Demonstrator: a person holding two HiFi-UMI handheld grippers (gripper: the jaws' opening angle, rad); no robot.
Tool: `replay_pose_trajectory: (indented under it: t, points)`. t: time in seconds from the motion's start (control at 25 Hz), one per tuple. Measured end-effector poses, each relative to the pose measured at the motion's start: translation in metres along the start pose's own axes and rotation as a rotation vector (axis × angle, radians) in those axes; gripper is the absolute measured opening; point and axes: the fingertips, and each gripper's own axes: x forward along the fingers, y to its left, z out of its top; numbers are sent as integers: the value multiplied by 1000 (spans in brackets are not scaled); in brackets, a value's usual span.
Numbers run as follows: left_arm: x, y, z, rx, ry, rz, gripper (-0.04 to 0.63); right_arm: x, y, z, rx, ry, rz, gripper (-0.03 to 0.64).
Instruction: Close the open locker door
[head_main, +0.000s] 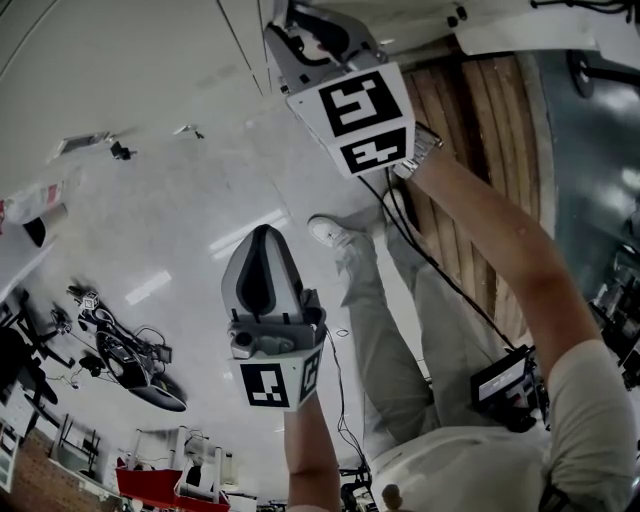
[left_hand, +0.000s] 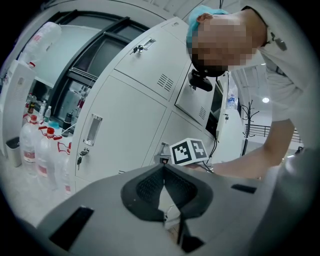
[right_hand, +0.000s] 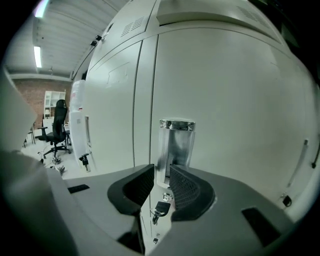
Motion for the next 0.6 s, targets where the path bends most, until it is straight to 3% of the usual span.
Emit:
replay_pose_trajectory:
  t: [0.4, 0.6]
  points:
    - [-2, -23, -4, 13, 1, 24, 8, -32, -1, -9, 28, -6, 64, 91]
    - [-4, -51, 0, 28, 0, 21, 8, -69, 0, -15, 71, 4, 133, 40]
